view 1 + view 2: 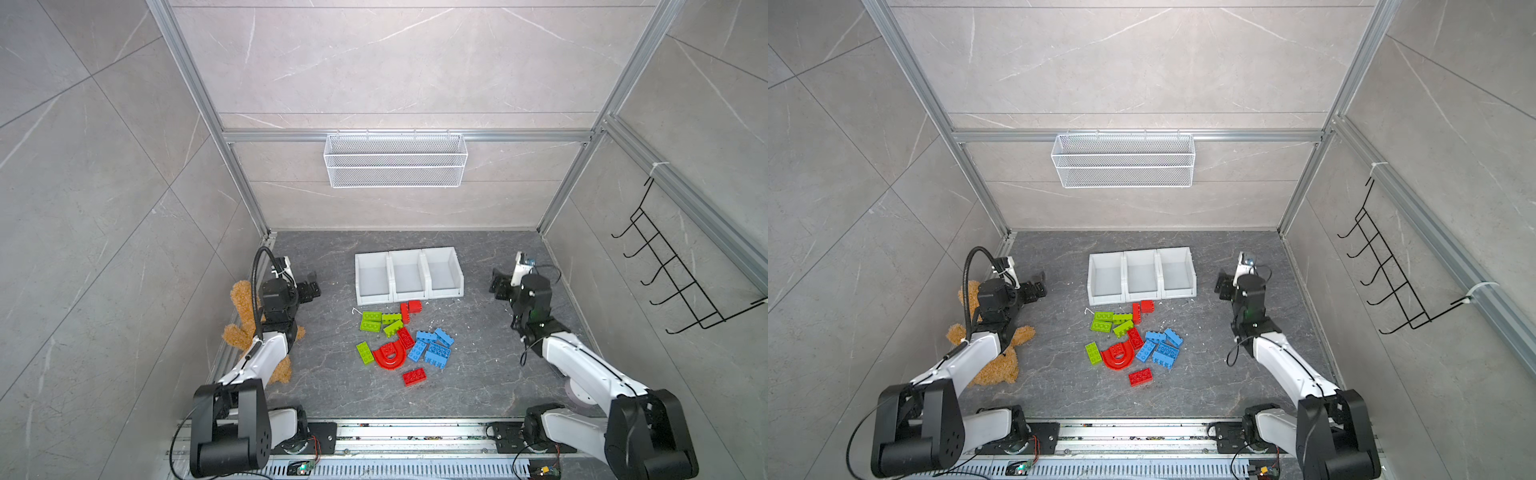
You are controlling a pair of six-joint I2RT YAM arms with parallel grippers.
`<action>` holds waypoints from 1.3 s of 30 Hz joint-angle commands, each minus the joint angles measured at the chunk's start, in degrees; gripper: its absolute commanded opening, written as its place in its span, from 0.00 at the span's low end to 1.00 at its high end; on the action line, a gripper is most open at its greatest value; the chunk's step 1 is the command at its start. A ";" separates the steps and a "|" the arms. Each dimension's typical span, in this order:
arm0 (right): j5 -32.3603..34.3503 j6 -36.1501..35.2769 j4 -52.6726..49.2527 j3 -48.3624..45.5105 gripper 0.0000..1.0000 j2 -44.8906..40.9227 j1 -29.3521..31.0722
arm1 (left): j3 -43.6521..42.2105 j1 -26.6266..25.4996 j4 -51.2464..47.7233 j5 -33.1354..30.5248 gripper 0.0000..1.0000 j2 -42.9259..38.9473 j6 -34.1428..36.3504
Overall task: Sort the legos into containers by color
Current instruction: 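Grasp a light-blue brick with the right gripper while the left arm moves forward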
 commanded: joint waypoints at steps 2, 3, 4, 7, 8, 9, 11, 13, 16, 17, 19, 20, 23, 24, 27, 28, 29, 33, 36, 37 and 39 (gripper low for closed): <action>-8.62 4.70 -34.97 12.22 0.73 4.87 8.90 | 2.40 -9.12 -12.10 6.31 0.99 -2.99 -7.13; -9.81 5.41 -37.95 13.95 0.73 6.33 10.69 | 1.99 -11.88 -12.44 6.01 1.00 -3.59 -7.25; -11.67 6.10 -40.05 15.12 0.73 7.70 12.15 | 1.52 -14.73 -12.36 5.94 1.00 -3.99 -6.97; -15.81 7.05 -46.90 17.92 0.69 11.80 15.94 | -0.17 -21.64 -12.88 3.14 1.00 -4.71 -4.89; -16.41 7.17 -48.22 17.98 0.69 12.89 17.38 | -1.11 -22.72 -12.69 3.29 1.00 -4.87 -4.88; -16.96 7.07 -49.21 17.70 0.68 13.80 18.66 | -2.05 -22.97 -12.18 4.04 1.00 -4.92 -5.05; -17.17 7.40 -50.15 16.36 0.66 16.00 21.07 | -4.74 -22.93 -9.28 5.79 1.00 -5.10 -4.78; -17.22 7.16 -50.43 15.31 0.64 17.71 23.01 | -6.58 -22.92 -7.23 5.27 1.00 -5.78 -5.08; -14.19 7.08 -49.38 13.81 0.64 18.85 24.46 | -7.06 -22.92 -7.88 3.46 1.00 -7.33 -3.67; -13.63 7.13 -48.68 13.42 0.64 19.19 24.50 | -7.19 -22.92 -8.04 2.68 1.00 -7.63 -3.89; -13.51 6.73 -47.43 13.12 0.63 20.37 24.57 | -7.07 -22.92 -8.51 2.88 1.00 -7.65 -3.77; -13.82 6.46 -46.99 13.19 0.63 20.96 24.65 | -6.95 -22.92 -8.66 3.02 1.00 -7.48 -3.86; -13.98 5.59 -46.34 13.82 0.61 23.03 24.74 | -6.82 -22.92 -8.39 3.59 1.00 -6.76 -4.04; -13.68 5.19 -46.62 14.21 0.60 23.94 24.74 | -6.63 -22.87 -8.75 3.55 1.00 -6.53 -4.08; -13.64 4.75 -46.86 14.70 0.57 26.16 24.74 | -6.32 -22.92 -9.28 3.26 1.00 -6.42 -4.18; -13.43 4.72 -46.91 14.70 0.56 26.58 24.74 | -6.28 -22.88 -9.33 3.30 1.00 -6.58 -4.12; -13.38 4.83 -46.77 14.58 0.56 26.76 24.74 | -6.32 -22.92 -9.52 3.16 1.00 -6.92 -4.05; -12.38 5.72 -45.46 13.52 0.55 26.43 24.67 | -6.98 -22.92 -9.54 2.16 1.00 -8.62 -3.98; -12.90 6.32 -44.14 13.21 0.52 26.95 24.65 | -7.33 -22.92 -9.50 1.65 1.00 -9.36 -3.79; -12.79 6.57 -43.77 13.21 0.51 27.21 24.66 | -7.37 -22.92 -9.55 1.60 1.00 -9.43 -3.80; -12.92 6.71 -43.18 13.29 0.50 27.57 24.57 | -7.37 -22.92 -9.63 1.70 1.00 -9.74 -3.77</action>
